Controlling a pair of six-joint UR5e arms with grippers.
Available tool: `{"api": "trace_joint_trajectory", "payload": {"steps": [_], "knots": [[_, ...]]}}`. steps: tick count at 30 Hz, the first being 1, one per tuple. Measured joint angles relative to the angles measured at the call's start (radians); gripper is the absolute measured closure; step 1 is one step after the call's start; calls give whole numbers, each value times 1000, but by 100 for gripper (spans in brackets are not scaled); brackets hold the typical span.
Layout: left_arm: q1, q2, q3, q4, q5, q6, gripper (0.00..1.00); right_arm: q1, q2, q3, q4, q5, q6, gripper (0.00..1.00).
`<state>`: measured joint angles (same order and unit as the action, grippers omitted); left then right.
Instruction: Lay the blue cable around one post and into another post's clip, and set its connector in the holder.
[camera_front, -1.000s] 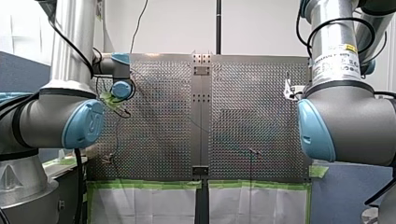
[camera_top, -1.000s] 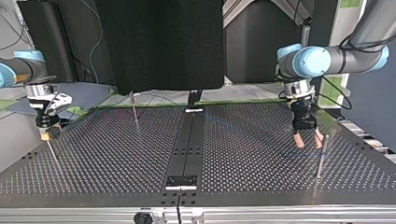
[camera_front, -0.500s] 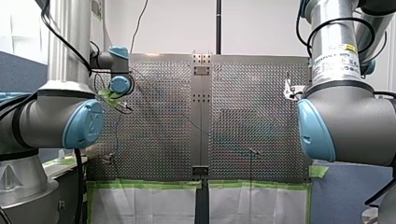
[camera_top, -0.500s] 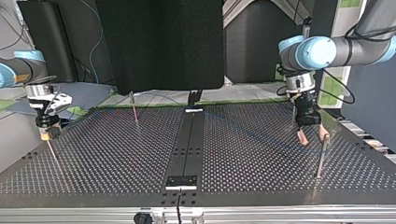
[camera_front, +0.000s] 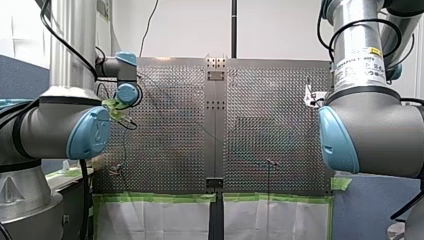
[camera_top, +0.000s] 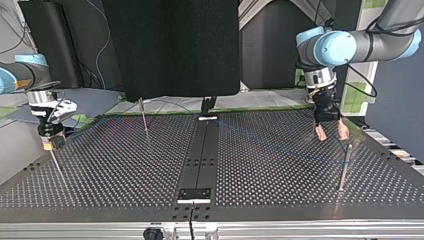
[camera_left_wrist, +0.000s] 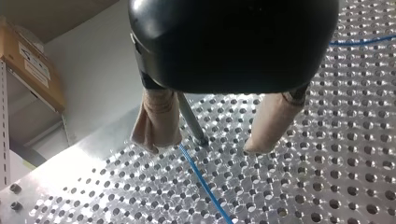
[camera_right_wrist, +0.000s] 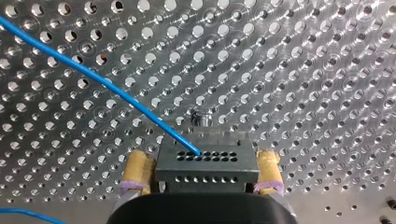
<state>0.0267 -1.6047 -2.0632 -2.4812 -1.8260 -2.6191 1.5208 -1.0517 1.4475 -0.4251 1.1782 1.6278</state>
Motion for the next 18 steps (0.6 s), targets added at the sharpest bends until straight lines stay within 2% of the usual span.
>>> {"api": "trace_joint_trajectory", "payload": {"steps": [7,18], "knots": [[5,35,-35,-2,-12,22,0,-1,0,0,1,-1,0,5],[2,127,-46,-89,-31,112,0,-3,0,0,5,0,0,5]]}}
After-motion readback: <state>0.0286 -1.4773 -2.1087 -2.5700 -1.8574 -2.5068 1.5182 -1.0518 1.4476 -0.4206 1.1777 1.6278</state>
